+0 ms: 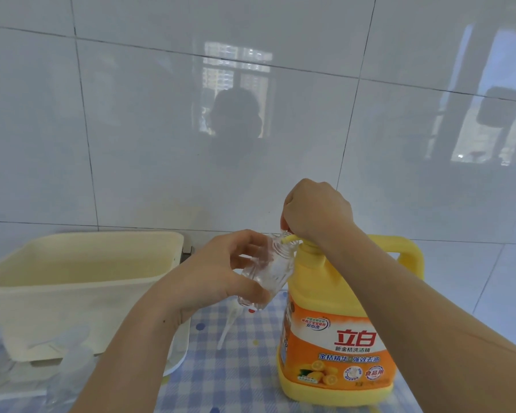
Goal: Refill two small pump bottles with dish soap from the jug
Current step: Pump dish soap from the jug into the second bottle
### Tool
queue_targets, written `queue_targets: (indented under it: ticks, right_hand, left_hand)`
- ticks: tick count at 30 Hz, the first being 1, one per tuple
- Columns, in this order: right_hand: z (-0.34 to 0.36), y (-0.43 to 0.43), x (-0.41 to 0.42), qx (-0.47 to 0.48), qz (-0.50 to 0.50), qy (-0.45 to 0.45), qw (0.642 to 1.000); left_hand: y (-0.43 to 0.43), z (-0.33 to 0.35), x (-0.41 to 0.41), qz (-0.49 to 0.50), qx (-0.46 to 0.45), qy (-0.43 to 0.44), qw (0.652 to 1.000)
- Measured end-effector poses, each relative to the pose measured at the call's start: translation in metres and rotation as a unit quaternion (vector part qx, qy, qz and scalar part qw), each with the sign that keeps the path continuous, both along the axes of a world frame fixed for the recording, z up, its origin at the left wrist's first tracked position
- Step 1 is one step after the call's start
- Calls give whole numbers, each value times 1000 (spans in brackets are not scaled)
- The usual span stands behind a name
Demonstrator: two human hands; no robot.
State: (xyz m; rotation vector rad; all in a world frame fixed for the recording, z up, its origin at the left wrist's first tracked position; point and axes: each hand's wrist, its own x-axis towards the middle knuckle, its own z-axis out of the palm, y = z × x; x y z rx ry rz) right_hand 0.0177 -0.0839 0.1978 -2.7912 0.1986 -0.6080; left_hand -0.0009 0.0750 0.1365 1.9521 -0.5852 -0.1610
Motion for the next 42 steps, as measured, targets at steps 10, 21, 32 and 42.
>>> queue_targets:
  ticks: [10, 21, 32, 42]
  right_hand:
    - [0, 0, -3, 6, 2, -6, 1000]
    - [17, -1, 0, -2, -8, -34, 999]
    - [24, 1, 1, -29, -17, -42, 999]
    - [16, -1, -1, -11, -22, -30, 999]
  left_hand:
    - [-3, 1, -2, 2, 10, 0, 1000]
    - [-1, 2, -2, -7, -19, 3, 1000]
    - [2, 4, -1, 4, -46, -5, 999]
    - [3, 6, -4, 0, -43, -18, 999]
